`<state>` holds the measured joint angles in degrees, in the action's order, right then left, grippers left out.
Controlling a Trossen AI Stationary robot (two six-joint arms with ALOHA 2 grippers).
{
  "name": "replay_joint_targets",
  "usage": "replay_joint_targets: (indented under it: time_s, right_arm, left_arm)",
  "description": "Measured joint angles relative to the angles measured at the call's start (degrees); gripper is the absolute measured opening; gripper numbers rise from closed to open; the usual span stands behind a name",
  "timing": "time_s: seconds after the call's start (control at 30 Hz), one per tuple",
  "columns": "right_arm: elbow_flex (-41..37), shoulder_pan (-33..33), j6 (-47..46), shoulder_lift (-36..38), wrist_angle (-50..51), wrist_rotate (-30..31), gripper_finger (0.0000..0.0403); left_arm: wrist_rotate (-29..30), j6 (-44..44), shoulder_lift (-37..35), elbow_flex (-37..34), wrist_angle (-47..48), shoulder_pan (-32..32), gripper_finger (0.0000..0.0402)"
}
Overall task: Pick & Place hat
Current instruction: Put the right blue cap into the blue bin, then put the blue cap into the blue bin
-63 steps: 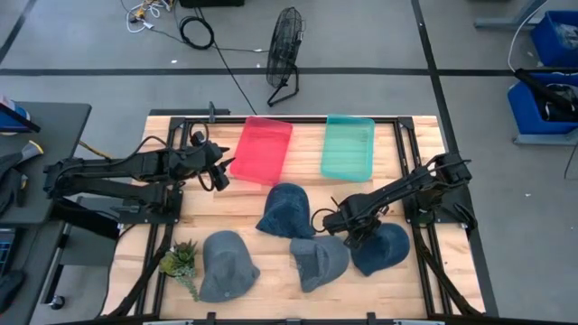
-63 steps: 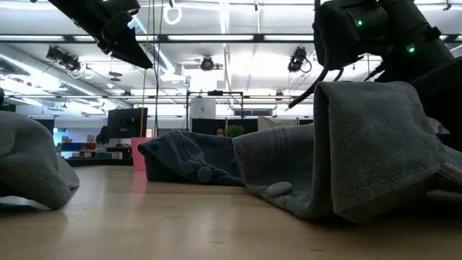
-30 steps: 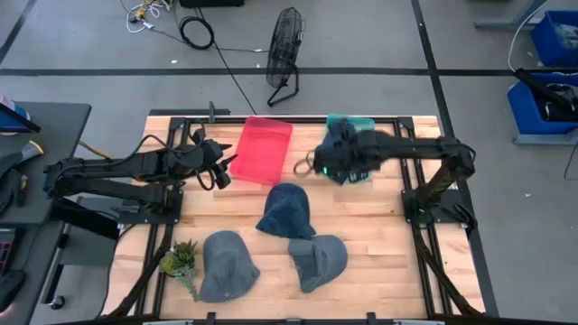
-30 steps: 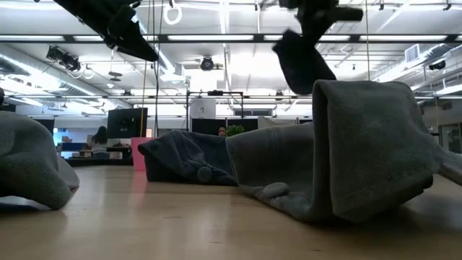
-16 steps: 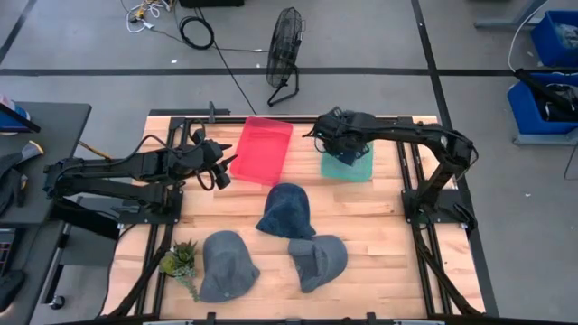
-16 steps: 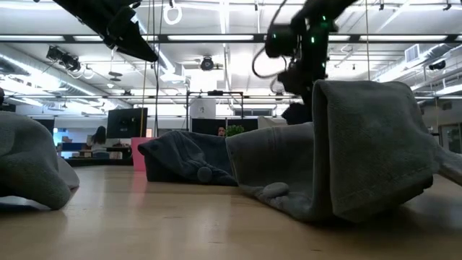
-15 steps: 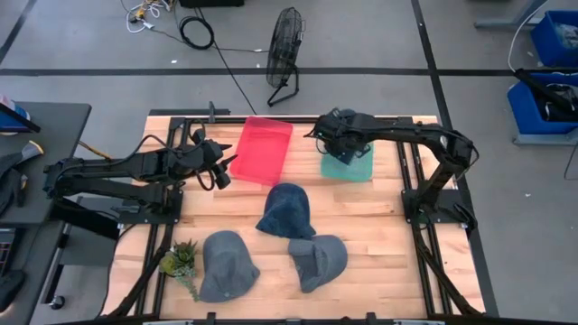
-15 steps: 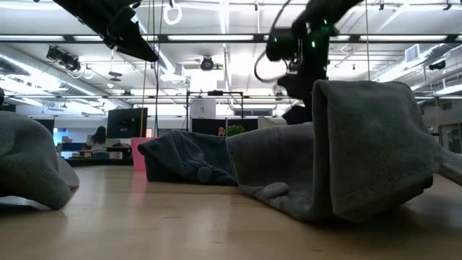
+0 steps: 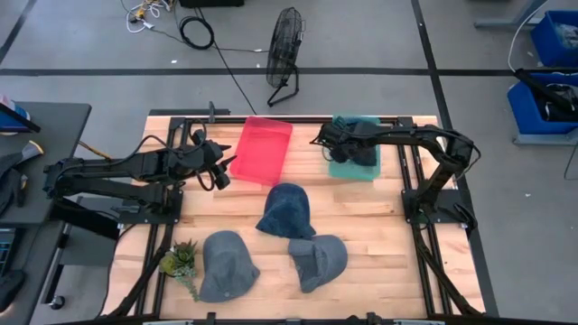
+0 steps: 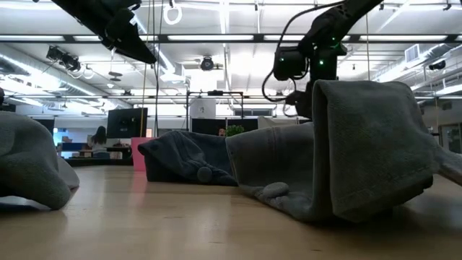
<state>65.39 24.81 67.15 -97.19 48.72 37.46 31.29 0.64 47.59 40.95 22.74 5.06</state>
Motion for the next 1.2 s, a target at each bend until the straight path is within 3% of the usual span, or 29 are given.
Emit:
replay_joint_targets:
  time_s: [0.13, 0.33, 0.5, 0.57, 0.67, 0.8, 0.9, 1.0, 1.2]
  right_arm:
    - [0.0, -0.3, -7.1, 0.0, -2.1, 1.8, 0.0055]
    - [0.3, -2.0, -20.8, 0.0, 0.8, 10.4, 0.0091]
    - [4.6, -7.2, -28.6, 0.2, 7.2, 8.4, 0.0098]
    - [8.2, -9.9, -33.5, 0.3, 9.9, 4.2, 0.0095]
    - [14.8, -13.5, -43.2, 0.4, 13.3, -7.0, 0.0089]
    - [22.5, -16.9, -59.2, 0.5, 12.0, -23.6, 0.0083]
    - [25.7, -18.9, -72.2, 0.5, 9.2, -31.7, 0.0078]
    - [25.9, -20.7, -80.5, 0.5, 5.3, -35.0, 0.0077]
    - [25.8, -25.3, -84.1, -0.5, 6.9, -33.8, 0.0093]
  left_arm:
    - [0.0, 0.0, 0.0, 0.0, 0.0, 0.0, 0.0165]
    - [0.0, 0.0, 0.0, 0.0, 0.0, 0.0, 0.0165]
    - [0.0, -0.1, 0.0, 0.0, 0.0, 0.0, 0.0165]
    - [-0.1, -0.1, 0.0, 0.0, 0.0, 0.0, 0.0165]
    - [-2.6, -0.1, 0.0, 0.0, 0.0, 0.0, 0.0165]
    - [-5.3, -0.1, 0.0, 0.0, 0.0, 0.0, 0.0165]
    - [-5.7, -0.1, 0.0, 0.0, 0.1, 0.0, 0.0165]
    - [-5.7, -0.1, 0.0, 0.0, 0.5, 0.0, 0.0165]
    - [-5.7, -0.3, 0.0, 0.0, 2.0, 0.0, 0.0165]
